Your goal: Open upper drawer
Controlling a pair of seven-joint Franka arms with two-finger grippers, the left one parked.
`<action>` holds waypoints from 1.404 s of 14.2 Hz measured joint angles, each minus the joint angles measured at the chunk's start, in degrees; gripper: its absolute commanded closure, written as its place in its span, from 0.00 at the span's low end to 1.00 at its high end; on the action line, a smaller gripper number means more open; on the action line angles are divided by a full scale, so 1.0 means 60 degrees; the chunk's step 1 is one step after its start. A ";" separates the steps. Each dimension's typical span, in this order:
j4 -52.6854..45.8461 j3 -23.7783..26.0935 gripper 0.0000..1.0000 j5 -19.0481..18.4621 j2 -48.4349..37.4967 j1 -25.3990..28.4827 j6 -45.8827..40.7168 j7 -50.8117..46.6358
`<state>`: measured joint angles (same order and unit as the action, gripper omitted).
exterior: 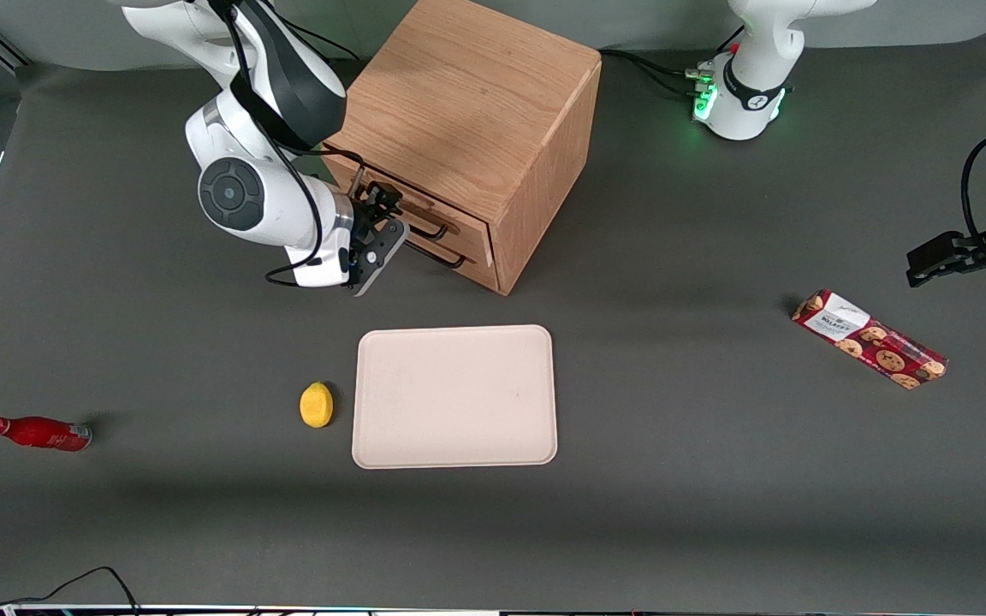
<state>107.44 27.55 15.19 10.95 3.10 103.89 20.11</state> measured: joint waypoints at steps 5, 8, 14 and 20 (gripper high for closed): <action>0.0345 0.0000 0.00 0.0382 -0.0004 0.0000 0.0590 0.0006; 0.0498 -0.0004 0.00 0.0390 -0.0003 0.0001 0.0939 0.0079; 0.0550 -0.0152 0.00 -0.0169 0.0088 -0.0006 0.1508 0.0218; -0.0059 -0.0868 0.00 -0.0756 0.0658 -0.0045 0.1802 0.0332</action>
<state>107.08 22.34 10.65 14.90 2.83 114.71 22.10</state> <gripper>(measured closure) 0.000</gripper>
